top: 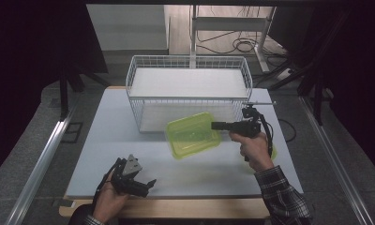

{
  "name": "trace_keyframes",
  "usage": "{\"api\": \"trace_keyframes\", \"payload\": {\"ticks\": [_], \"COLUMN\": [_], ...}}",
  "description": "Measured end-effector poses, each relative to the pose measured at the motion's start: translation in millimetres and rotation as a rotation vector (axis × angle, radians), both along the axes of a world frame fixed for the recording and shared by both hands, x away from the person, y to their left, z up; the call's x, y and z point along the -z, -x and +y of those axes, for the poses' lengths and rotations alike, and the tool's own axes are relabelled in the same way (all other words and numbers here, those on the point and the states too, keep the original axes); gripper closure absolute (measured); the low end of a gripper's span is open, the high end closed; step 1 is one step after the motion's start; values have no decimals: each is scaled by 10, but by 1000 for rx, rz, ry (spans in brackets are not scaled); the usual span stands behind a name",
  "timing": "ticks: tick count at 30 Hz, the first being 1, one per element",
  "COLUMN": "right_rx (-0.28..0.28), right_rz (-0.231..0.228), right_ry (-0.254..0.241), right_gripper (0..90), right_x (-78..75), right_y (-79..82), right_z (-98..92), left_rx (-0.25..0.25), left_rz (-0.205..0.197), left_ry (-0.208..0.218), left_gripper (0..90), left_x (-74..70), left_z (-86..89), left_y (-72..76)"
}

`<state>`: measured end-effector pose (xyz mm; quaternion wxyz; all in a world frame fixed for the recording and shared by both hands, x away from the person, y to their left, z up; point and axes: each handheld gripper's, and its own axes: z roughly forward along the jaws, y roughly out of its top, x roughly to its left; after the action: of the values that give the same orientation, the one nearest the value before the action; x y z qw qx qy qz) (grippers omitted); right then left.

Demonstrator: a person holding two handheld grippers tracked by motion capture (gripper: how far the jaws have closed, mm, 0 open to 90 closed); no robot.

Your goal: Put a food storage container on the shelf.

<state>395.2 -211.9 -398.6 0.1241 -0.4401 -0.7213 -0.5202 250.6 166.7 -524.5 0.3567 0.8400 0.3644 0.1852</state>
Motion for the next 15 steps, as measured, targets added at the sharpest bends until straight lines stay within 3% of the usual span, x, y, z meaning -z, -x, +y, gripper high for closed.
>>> {"api": "trace_keyframes", "payload": {"ticks": [4,8,9,10,11,13,15], "right_rx": [7,17,9,15,19,15,14], "right_rz": [-17,1,16,-1,-24,-39,-37], "right_ry": [-10,-23,-16,-5,4,-19,-32], "right_gripper": [801,802,803,803,803,803,803], "right_x": [-93,-187,-311,-399,-476,-576,-604], "right_y": [-28,-80,-143,-166,-182,-197,-207], "right_z": [1,9,31,48,67,100,116], "left_rx": [0,-2,9,7,6,4,-6], "left_rz": [2,10,13,24,29,22,15], "left_ry": [1,25,41,64,60,46,72], "left_gripper": [0,1,3,3,3,3,3], "left_x": [3,-4,-5,4,9,3,-14], "left_z": [0,9,13,9,13,24,49], "left_y": [-3,-16,-27,-36,-44,-40,-32]}}
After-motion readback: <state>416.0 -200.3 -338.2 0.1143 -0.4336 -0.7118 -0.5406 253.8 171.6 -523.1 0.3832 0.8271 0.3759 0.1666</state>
